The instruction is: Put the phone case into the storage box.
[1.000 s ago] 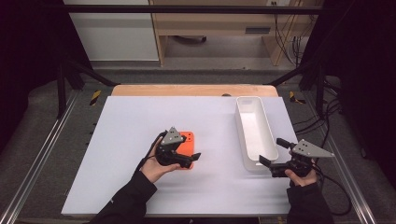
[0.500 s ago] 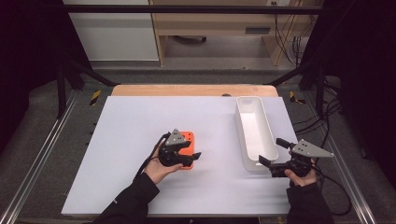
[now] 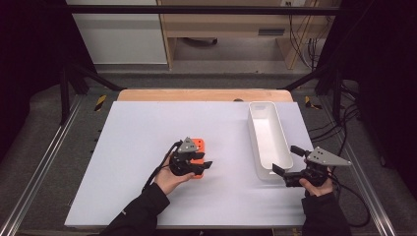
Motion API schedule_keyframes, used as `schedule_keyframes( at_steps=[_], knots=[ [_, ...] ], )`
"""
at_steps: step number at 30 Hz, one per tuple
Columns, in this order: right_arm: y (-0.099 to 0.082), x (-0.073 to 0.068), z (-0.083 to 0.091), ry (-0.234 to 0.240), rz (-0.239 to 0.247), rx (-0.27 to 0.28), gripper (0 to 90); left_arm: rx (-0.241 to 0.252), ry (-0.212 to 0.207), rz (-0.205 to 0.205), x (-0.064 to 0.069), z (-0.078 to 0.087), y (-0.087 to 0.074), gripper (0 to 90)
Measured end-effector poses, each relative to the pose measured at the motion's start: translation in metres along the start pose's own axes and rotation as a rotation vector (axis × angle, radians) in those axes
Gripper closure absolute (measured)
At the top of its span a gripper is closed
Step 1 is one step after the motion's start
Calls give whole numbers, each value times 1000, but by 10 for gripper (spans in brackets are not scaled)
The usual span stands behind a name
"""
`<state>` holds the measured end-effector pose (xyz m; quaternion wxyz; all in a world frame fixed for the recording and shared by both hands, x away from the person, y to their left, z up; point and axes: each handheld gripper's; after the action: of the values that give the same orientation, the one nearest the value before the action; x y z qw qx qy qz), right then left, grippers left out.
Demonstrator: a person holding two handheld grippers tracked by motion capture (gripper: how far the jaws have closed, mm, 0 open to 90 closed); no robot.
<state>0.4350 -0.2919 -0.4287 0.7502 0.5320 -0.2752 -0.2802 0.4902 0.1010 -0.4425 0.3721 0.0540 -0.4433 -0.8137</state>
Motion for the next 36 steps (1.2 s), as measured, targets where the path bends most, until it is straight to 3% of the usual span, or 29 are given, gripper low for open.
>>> schedule_keyframes(
  at_steps=[14,36],
  knots=[
    [0,0,0,1,1,0,4,-51,7,8,1,-10,-3,703],
    [0,0,0,3,1,-2,4,-140,27,2,0,-23,-10,894]
  ],
)
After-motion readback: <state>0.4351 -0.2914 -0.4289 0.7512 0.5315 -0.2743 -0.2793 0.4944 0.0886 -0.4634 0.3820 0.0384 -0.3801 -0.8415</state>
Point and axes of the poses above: each handheld gripper's, and its own axes: z roughly backward along the jaws, y roughly out of its top, x roughly to its right, and after that the axes turned 11 degrees about z, right-handed
